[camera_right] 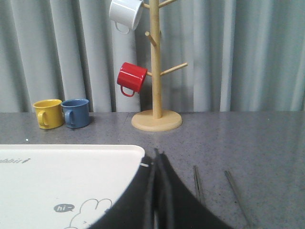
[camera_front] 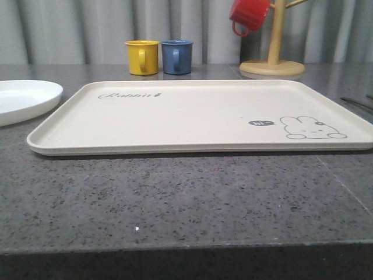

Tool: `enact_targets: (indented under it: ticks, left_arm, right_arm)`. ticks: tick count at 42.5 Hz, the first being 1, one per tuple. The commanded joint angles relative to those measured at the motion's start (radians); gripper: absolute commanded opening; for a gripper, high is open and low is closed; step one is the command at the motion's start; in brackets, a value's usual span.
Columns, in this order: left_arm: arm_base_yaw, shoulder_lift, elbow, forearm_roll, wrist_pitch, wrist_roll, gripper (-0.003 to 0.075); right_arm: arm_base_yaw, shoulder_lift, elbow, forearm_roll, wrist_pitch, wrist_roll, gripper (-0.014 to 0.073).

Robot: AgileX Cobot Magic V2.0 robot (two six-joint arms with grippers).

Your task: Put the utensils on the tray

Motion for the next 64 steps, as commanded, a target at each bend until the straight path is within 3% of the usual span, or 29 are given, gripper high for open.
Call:
enact_targets:
  ticks: [1,12,28,32,36,40,42,45,54,64]
  left_arm:
    - [0.002,0.083,-0.17,0.011,0.046,-0.003,-0.002]
    - [0.002,0.308,-0.424,0.011,0.341,-0.003,-0.002]
    - [0.002,0.446,-0.377,-0.015,0.422,-0.003,-0.002]
    - [0.002,0.465,-0.365,-0.024,0.426,-0.003,-0.0013]
    - [0.002,0.49,-0.362,-0.036,0.433,-0.003,0.0081]
    - [0.002,0.52,-0.362,-0.038,0.437,-0.003,0.0273]
    - [0.002,0.539,-0.362,-0.034,0.44,-0.003,0.0363]
    - [0.002,0.573,-0.364,-0.015,0.456,-0.003,0.0437]
    - [0.002,0.754,-0.413,0.186,0.542,-0.018,0.045]
    - [0.049,1.026,-0.531,0.156,0.594,-0.046,0.0451]
  right_arm:
    - [0.002,0.102,-0.145,-0.007,0.041,0.0,-0.0067]
    - [0.002,0.352,-0.336,-0.007,0.304,0.0,-0.0067]
    - [0.002,0.523,-0.308,-0.007,0.384,0.0,-0.0064]
    - [0.002,0.53,-0.308,-0.007,0.393,0.0,-0.0006]
    - [0.002,0.53,-0.308,-0.007,0.392,0.0,0.0169]
    - [0.002,0.53,-0.308,-0.007,0.379,0.0,0.0346]
    - [0.002,0.53,-0.308,-0.007,0.38,0.0,0.0387]
    - [0.002,0.53,-0.308,-0.007,0.383,0.0,0.0396]
    - [0.002,0.53,-0.308,-0.007,0.383,0.0,0.0396]
    - [0.002,0.53,-0.308,-0.007,0.383,0.0,0.0396]
